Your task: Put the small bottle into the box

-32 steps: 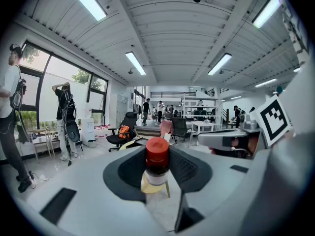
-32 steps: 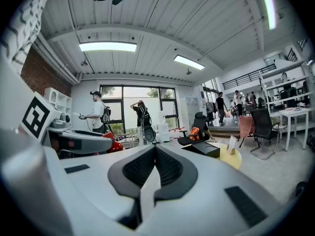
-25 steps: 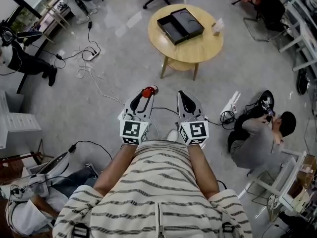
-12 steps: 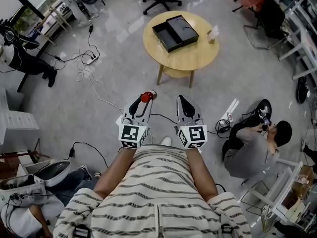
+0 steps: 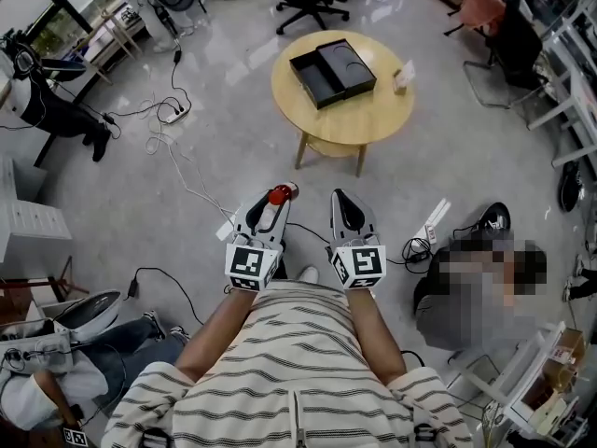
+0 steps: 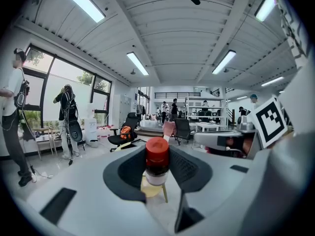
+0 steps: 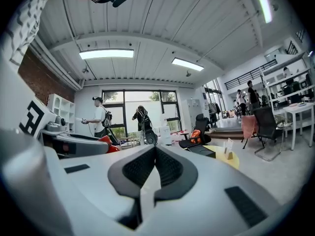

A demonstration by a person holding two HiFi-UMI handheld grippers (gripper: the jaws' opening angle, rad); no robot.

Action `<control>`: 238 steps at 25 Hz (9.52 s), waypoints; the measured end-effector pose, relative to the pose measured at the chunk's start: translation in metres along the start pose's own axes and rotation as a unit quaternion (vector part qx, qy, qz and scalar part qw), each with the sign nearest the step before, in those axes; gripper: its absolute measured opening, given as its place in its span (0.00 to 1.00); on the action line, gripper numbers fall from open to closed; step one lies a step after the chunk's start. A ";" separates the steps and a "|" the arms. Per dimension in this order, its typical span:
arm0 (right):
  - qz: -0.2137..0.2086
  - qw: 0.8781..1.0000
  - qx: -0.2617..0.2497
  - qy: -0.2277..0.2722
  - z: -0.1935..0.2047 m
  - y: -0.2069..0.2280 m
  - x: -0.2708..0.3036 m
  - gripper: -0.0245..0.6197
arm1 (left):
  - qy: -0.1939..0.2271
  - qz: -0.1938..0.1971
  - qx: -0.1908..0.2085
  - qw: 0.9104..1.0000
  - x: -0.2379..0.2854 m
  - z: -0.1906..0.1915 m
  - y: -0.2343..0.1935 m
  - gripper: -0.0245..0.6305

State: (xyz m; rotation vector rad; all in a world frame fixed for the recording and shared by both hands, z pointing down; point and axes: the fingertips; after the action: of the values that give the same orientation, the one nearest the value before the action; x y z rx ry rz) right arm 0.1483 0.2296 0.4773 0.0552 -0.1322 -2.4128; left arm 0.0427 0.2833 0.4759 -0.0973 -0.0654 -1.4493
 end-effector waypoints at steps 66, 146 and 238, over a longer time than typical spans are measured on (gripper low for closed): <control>0.183 0.982 0.018 -0.042 0.005 0.179 0.337 0.07 | -0.092 0.196 0.019 0.976 0.402 0.013 -0.193 0.26; 0.205 0.974 0.040 -0.093 0.041 0.223 0.317 0.07 | -0.236 0.215 0.091 0.943 0.537 0.178 -0.162 0.26; 0.165 0.983 0.050 -0.057 0.025 0.202 0.317 0.07 | -0.068 0.204 0.035 0.976 0.419 0.025 -0.152 0.07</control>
State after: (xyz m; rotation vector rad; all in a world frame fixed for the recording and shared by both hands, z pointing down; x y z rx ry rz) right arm 0.0424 -0.1288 0.5233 -0.0550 -0.2919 -2.0766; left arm -0.0577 -0.1456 0.5480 -0.1440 -0.1978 -1.0273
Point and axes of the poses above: the fingertips, and each gripper's own axes: x forward along the fingers, y to its right, z out of its underside, and after that the axes turned 5 degrees about y, right-handed
